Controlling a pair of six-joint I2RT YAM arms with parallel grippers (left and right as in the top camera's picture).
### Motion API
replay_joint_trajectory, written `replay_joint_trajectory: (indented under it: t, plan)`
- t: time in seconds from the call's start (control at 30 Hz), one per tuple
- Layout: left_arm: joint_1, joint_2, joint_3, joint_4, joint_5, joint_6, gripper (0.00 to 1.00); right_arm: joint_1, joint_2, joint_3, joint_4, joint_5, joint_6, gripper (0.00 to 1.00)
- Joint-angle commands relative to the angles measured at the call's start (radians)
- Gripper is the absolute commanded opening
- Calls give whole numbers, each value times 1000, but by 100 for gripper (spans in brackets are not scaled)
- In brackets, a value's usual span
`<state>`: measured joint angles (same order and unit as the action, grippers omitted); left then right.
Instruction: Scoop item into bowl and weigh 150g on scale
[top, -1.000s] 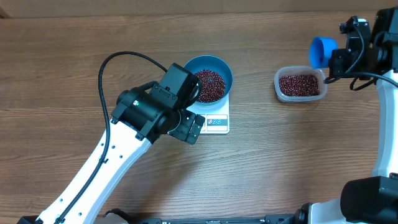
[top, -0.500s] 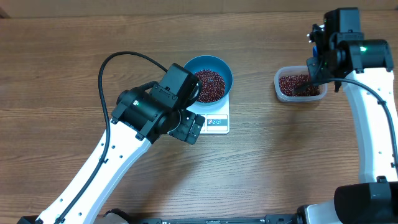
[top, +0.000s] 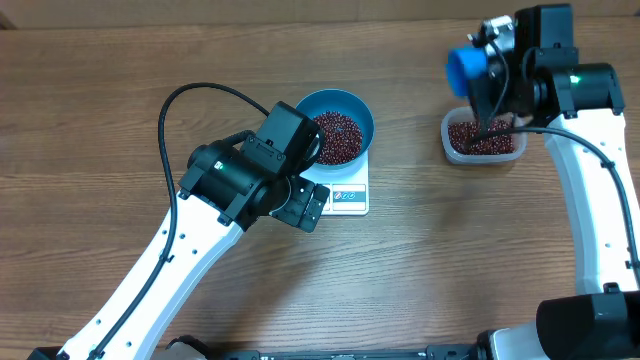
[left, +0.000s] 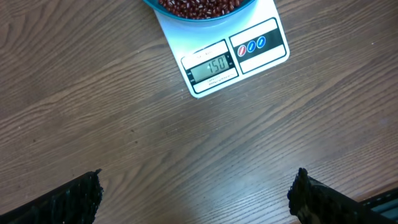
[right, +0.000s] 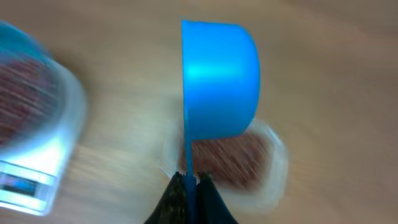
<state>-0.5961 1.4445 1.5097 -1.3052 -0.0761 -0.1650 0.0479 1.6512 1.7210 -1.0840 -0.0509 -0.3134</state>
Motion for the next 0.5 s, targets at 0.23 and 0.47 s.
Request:
replay_joint_trajectory:
  t: [0.23,0.47]
  plan:
    - [-6,7,-2,1,-9,-7,99,-3,-22,1,84,-334,6,100]
    - [-6,7,-2,1,-9,-7,100,-3,-22,1,84,-335,6,100]
